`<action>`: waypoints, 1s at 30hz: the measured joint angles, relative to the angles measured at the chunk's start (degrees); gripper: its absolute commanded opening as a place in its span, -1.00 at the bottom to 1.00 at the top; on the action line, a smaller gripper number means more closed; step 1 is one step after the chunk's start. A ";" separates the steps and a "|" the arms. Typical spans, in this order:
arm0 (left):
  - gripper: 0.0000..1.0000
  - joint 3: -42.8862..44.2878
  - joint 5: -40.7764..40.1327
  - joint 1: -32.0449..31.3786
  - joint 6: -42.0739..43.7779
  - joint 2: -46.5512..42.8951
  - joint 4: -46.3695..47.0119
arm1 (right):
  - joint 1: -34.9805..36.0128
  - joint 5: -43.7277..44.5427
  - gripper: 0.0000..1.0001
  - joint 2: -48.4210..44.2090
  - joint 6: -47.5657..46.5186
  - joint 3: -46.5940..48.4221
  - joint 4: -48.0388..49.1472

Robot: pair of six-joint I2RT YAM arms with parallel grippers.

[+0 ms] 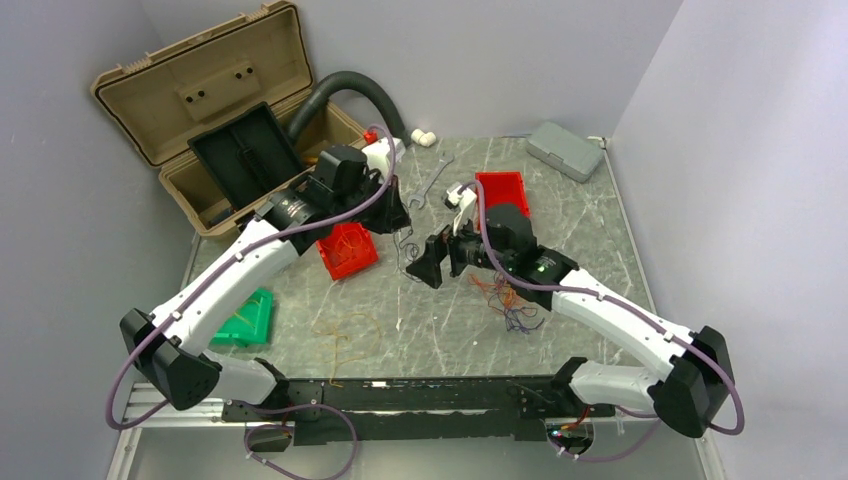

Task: Untangle the cables
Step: Place the cable in the bin.

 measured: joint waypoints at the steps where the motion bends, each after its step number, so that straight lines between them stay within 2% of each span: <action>1: -1.00 0.07 1.57 0.00 -0.46 0.26 0.44 | 0.09 0.07 1.00 0.04 -0.63 -1.16 1.55; 6: -1.00 1.18 7.50 0.00 -2.49 1.53 1.42 | 1.20 1.97 0.98 1.05 -2.29 -3.34 6.08; 9: -1.00 1.46 10.73 0.00 -3.96 1.84 2.73 | 2.78 4.15 0.81 2.51 -3.19 -3.96 9.31; 10: -1.00 1.46 12.00 0.00 -4.48 1.90 3.39 | 3.30 4.79 0.43 3.19 -3.48 -4.02 10.32; 12: -1.00 1.33 14.60 0.00 -5.81 1.92 5.20 | 4.07 6.05 -0.86 4.52 -4.26 -4.07 11.98; 13: -1.00 1.20 15.47 0.00 -6.29 1.92 6.03 | 4.48 6.91 -1.00 5.11 -4.35 -4.33 13.09; 14: -0.97 0.90 16.63 0.00 -6.95 1.92 7.21 | 4.68 7.72 -1.00 5.25 -4.42 -4.76 13.86; 15: -0.79 0.72 17.18 0.00 -7.28 1.92 7.67 | 4.70 8.87 -1.00 5.18 -3.98 -5.42 14.36; 18: 0.27 0.39 16.52 0.22 -7.43 1.88 7.76 | 4.50 12.28 -1.00 3.50 -3.02 -8.07 15.39; 21: 0.86 -1.90 13.44 1.64 -7.54 0.76 7.45 | 2.84 14.99 -1.00 0.07 -0.79 -9.68 13.51; 23: 0.98 -5.16 11.72 4.44 -7.72 -1.14 7.06 | 0.28 16.76 -1.00 -1.60 1.03 -9.55 11.56; 27: 0.99 -11.15 7.21 10.86 -7.82 -5.51 4.26 | -7.63 19.71 -1.00 -1.60 3.82 -7.21 4.11; 30: 0.99 -14.86 2.91 12.17 -7.69 -8.94 2.01 | -13.73 21.84 -1.00 2.95 3.98 -1.57 -2.38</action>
